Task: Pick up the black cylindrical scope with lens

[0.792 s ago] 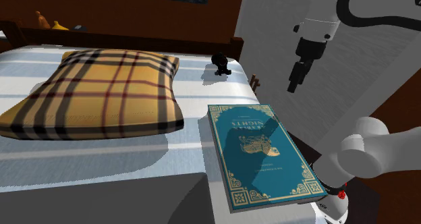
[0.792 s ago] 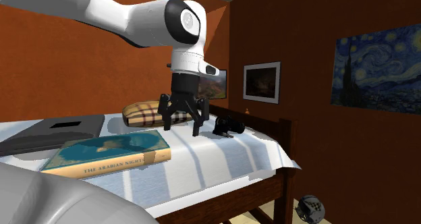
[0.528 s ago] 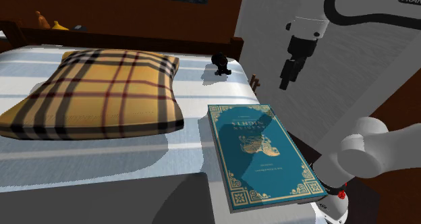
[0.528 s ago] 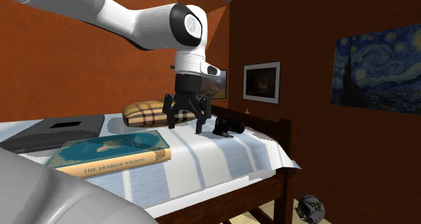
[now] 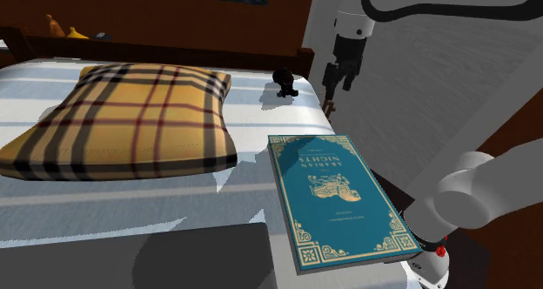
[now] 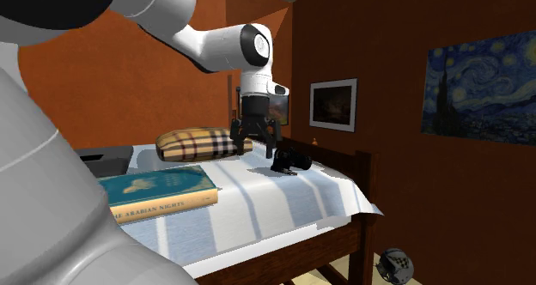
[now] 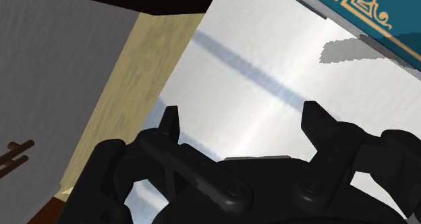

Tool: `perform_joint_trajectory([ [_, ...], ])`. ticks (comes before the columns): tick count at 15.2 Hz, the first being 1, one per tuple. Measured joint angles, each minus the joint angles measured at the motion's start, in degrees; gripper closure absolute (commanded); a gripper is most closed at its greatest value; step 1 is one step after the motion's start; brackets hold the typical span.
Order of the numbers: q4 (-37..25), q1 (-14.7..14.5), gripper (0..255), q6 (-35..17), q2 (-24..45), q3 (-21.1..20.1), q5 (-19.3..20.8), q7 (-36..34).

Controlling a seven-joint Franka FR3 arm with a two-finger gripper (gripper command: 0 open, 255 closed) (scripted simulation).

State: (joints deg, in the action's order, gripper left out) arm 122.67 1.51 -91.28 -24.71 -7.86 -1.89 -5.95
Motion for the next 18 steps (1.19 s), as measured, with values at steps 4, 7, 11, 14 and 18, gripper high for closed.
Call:
perform_joint_trajectory([
  [4, -8.9, 0.8, 0, -0.5, 9.4, -1.7, 2.4, -4.0],
  [7, -15.6, 1.1, 0, -0.8, 16.6, -2.8, 4.7, -7.1],
  [11, -27.2, 0.9, 0, 1.2, 26.7, -3.7, 8.2, -11.0],
  [14, -38.3, 0.1, 0, 4.4, 35.0, -3.8, 11.1, -13.4],
  [18, -40.2, -0.3, 0, 3.6, 38.0, -3.8, 12.3, -14.9],
])
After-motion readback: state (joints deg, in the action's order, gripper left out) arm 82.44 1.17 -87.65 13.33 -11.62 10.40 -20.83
